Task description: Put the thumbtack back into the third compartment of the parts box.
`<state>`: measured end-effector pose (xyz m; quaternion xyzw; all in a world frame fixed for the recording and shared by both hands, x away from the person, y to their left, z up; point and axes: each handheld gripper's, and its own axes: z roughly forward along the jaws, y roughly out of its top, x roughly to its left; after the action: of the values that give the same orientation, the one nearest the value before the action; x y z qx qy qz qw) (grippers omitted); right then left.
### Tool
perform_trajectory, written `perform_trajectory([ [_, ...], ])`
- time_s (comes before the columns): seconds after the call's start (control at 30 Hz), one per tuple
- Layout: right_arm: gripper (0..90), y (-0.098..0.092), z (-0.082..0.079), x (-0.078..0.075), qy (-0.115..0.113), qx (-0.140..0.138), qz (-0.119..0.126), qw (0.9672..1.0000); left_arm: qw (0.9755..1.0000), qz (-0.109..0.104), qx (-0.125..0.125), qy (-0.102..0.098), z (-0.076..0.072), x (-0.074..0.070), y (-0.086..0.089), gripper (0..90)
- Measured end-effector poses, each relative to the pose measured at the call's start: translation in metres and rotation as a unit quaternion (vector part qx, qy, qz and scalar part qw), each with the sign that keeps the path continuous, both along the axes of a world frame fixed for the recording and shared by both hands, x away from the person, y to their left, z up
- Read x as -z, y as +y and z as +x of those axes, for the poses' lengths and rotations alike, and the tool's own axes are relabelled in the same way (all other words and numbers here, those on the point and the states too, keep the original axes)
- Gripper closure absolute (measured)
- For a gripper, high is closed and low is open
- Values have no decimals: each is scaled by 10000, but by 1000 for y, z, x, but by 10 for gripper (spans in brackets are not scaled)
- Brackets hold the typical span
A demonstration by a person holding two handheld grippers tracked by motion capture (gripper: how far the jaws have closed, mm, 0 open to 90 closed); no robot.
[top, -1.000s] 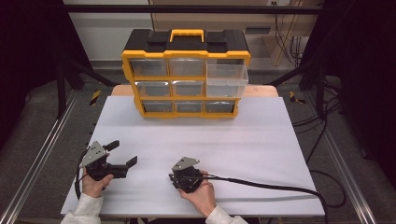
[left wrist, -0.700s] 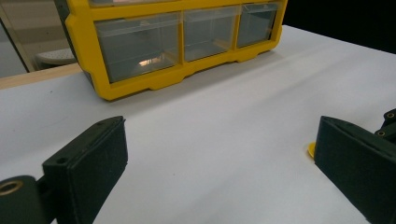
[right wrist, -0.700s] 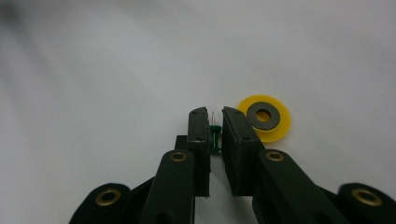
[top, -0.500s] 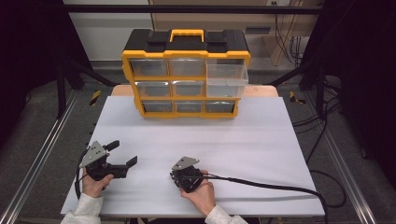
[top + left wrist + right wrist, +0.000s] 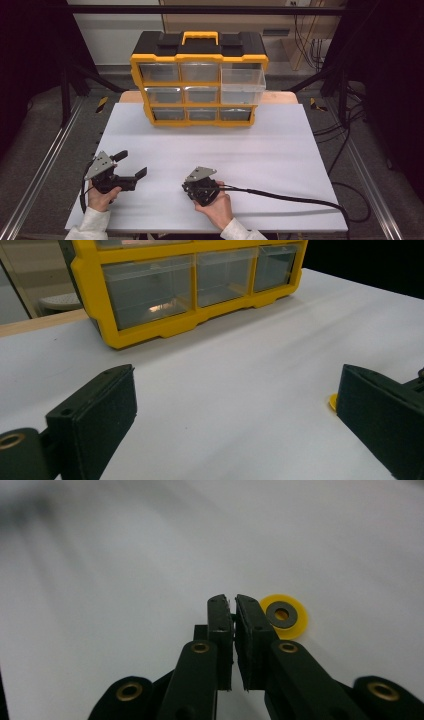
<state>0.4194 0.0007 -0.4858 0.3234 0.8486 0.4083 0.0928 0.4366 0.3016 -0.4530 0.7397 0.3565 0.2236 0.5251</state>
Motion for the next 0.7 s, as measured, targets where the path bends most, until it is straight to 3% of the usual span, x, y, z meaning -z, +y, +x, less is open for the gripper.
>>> perform_trajectory([
  [0.27, 861, -14, 1, -14, -105, -26, 254, 9996, 10000, 5, 2, 5, 0, 0, 0, 30],
  [0.7, 861, -43, 9, -38, -296, 169, 524, 9980, 10000, 9, 7, 4, 0, 0, -1, 30],
])
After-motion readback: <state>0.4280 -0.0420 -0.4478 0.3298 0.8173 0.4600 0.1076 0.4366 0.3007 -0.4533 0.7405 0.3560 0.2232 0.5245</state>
